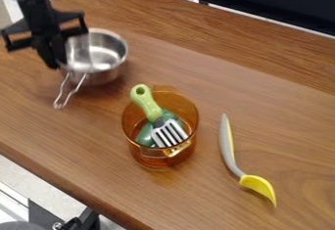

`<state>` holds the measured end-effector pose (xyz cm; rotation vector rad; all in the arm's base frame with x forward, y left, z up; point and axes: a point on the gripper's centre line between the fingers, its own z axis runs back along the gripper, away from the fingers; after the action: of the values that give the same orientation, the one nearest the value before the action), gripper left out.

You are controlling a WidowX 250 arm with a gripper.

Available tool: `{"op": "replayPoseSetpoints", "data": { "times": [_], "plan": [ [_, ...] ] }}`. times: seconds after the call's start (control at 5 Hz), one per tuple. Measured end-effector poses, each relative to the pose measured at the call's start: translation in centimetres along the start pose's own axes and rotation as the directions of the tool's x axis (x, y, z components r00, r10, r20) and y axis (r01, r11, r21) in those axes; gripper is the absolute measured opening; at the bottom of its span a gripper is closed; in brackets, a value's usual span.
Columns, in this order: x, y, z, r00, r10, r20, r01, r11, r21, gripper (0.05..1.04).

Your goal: Move the silver pot above the two objects

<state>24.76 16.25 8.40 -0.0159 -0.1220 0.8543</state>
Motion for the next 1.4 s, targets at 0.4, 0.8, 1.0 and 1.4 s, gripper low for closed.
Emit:
{"op": "replayPoseSetpoints", "data": {
  "times": [0.4,0.8,1.0,1.4],
  "plan": [
    [0.8,-3.1,0.9,0.993,0.114,-0.004,-0.114,0.993,-0.017,0.058],
    [-0.6,-6.2,2.2,0.976,0.157,-0.148,-0.160,0.987,-0.011,0.058],
    [-1.8,-8.3,2.0,0.970,0.163,-0.181,-0.166,0.986,-0.004,0.058],
    [-3.5,-12.4,1.5,0.973,0.173,-0.154,-0.180,0.983,-0.032,0.058]
  ]
}}
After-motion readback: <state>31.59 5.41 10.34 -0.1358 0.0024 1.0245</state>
